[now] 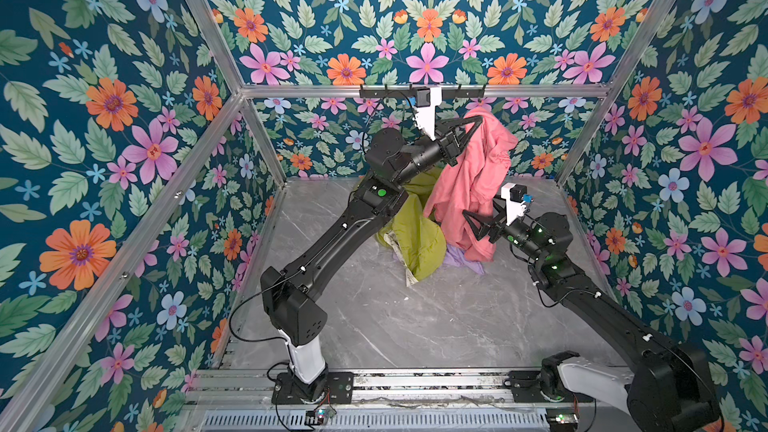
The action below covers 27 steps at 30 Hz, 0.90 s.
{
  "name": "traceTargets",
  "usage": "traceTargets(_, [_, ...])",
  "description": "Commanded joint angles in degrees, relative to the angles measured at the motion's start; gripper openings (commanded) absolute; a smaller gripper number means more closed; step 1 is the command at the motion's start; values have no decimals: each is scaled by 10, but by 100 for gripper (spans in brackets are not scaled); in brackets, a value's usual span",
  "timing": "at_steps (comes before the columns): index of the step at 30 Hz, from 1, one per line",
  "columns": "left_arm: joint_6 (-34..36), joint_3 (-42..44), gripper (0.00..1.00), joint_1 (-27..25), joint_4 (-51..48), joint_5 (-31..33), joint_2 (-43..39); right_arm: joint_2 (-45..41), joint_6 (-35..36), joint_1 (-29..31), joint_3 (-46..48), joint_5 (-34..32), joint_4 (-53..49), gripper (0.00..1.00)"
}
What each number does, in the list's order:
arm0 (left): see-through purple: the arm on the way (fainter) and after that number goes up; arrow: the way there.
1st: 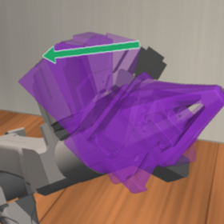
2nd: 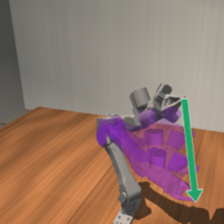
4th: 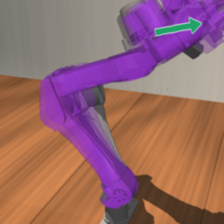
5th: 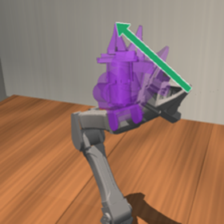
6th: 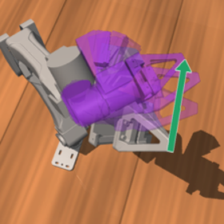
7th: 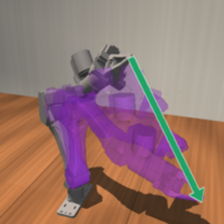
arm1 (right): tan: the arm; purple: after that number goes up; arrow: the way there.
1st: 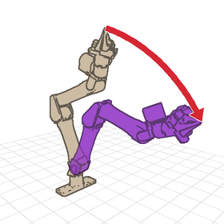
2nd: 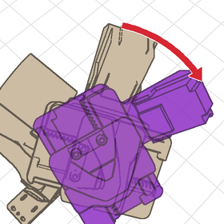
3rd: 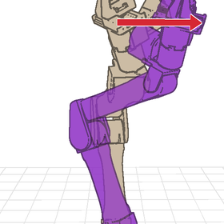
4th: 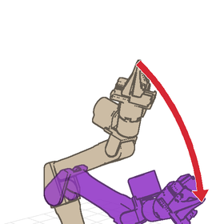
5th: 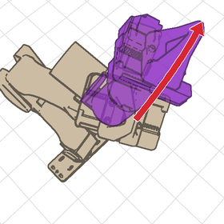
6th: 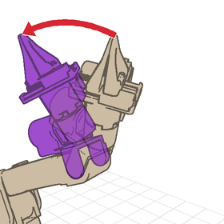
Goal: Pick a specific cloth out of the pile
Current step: 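Hold the pink cloth up with both grippers, pulling it clear of the pile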
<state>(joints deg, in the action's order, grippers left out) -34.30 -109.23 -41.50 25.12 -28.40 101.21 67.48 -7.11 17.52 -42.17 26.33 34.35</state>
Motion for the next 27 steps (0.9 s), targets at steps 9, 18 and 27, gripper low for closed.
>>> traceTargets(9, [-2, 8, 0, -1, 51, 8, -11, 58, 6, 24, 3, -29, 56, 97])
traceTargets(18, [2, 21, 0, -1, 57, 10, -17, 72, -3, 24, -3, -4, 60, 66])
traceTargets(27, [14, 31, 0, -1, 52, 16, -24, 58, -5, 24, -10, -3, 45, 39])
